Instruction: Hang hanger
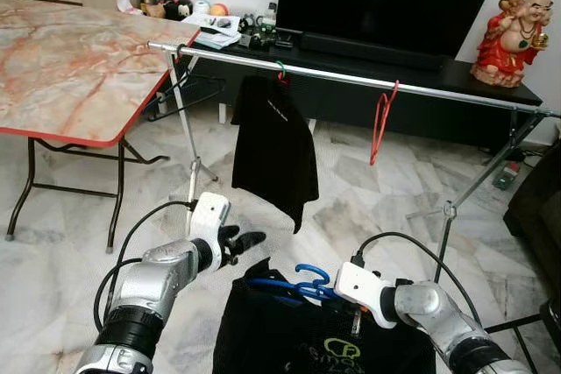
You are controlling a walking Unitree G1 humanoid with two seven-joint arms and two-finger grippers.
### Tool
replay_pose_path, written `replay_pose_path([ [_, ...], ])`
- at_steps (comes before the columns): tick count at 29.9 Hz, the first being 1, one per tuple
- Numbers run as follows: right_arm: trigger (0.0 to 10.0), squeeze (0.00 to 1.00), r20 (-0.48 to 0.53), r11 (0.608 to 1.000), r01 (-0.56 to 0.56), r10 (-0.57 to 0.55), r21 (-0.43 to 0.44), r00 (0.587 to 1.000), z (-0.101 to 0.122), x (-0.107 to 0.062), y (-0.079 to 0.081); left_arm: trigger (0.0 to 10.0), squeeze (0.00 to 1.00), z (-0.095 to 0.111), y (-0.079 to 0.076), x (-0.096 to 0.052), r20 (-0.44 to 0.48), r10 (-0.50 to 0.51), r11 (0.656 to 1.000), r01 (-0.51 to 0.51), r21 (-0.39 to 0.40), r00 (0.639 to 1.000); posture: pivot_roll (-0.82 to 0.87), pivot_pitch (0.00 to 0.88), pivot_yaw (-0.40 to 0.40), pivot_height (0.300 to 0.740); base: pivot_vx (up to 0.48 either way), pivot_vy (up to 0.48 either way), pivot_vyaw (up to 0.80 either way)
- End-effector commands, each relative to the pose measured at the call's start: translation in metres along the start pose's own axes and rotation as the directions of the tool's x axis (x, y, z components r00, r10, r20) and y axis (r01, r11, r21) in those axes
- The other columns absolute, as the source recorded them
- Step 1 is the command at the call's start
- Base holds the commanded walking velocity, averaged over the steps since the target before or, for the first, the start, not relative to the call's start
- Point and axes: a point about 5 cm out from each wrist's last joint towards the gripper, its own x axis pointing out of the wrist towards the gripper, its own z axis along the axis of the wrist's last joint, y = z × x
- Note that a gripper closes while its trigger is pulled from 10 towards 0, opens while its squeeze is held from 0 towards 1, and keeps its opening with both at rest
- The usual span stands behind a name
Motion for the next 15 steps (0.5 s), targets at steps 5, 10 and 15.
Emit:
replay_pose_path([
  [5,10.0,0.0,0.018,1.0,0.024,-0.024,-0.009,1.0,0.003,-0.002,-0.004,10.0,0.0,-0.02,0.001,0.001,-0.129,0.072,0.997,-0.066,0.046,0.989,0.13,0.0,-0.134,0.74,0.0,0.0,0.0],
  [10,10.0,0.0,0.02,1.0,0.02,-0.02,-0.007,1.0,0.003,0.0,-0.002,10.0,0.0,-0.028,0.001,0.002,-0.161,0.091,0.996,-0.088,0.023,0.983,0.13,0.0,-0.131,0.74,0.0,0.0,0.0],
  [15,10.0,0.0,0.024,1.0,0.014,-0.014,-0.007,1.0,0.004,0.003,0.0,10.0,0.0,-0.037,0.0,0.002,-0.211,0.099,0.994,-0.085,0.074,0.973,0.13,0.0,-0.131,0.74,0.0,0.0,0.0],
])
